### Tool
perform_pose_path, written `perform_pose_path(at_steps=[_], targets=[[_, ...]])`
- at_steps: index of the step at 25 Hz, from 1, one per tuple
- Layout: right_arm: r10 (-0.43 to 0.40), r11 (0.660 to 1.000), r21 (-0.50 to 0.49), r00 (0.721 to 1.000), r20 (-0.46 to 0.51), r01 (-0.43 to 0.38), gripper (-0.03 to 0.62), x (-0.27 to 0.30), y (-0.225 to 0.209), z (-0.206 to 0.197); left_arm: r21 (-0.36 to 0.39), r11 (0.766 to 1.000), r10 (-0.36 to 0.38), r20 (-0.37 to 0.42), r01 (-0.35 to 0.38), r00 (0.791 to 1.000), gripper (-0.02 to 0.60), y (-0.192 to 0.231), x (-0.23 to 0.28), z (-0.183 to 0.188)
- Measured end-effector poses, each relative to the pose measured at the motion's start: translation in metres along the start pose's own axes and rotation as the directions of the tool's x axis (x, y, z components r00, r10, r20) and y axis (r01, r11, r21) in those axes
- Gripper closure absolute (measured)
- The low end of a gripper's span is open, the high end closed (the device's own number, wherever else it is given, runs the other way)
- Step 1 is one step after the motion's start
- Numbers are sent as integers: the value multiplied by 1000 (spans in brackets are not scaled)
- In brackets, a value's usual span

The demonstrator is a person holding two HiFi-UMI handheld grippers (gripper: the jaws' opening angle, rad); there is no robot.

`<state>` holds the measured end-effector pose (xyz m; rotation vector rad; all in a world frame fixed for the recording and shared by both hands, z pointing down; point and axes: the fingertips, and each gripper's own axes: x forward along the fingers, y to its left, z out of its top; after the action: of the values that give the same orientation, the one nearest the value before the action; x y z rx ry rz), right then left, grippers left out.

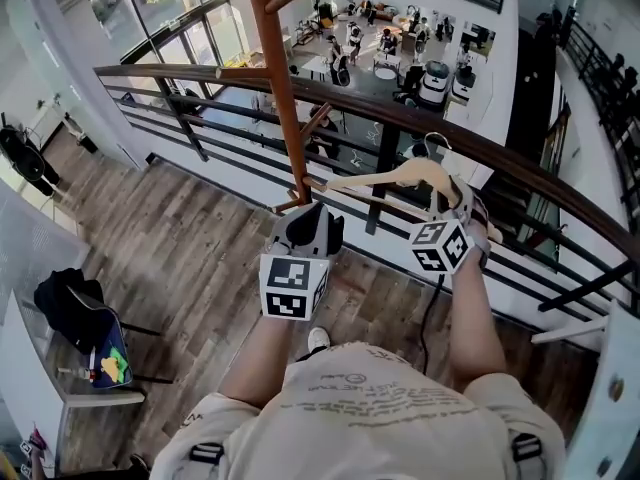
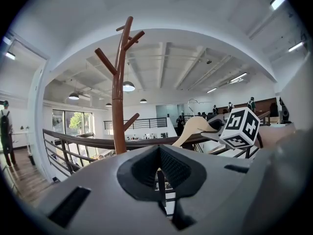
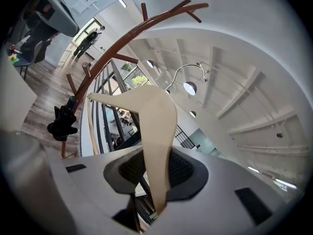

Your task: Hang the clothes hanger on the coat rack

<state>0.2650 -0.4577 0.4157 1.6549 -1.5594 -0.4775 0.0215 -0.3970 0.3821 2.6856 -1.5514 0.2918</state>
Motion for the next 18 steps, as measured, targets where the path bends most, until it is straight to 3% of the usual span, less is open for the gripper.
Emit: perform_pose_path(at_steps=[18], targets=[[63,998,-33,997,46,-62,488,63,47,80,-8,998,57,8,-57,998,578,63,-8,-5]])
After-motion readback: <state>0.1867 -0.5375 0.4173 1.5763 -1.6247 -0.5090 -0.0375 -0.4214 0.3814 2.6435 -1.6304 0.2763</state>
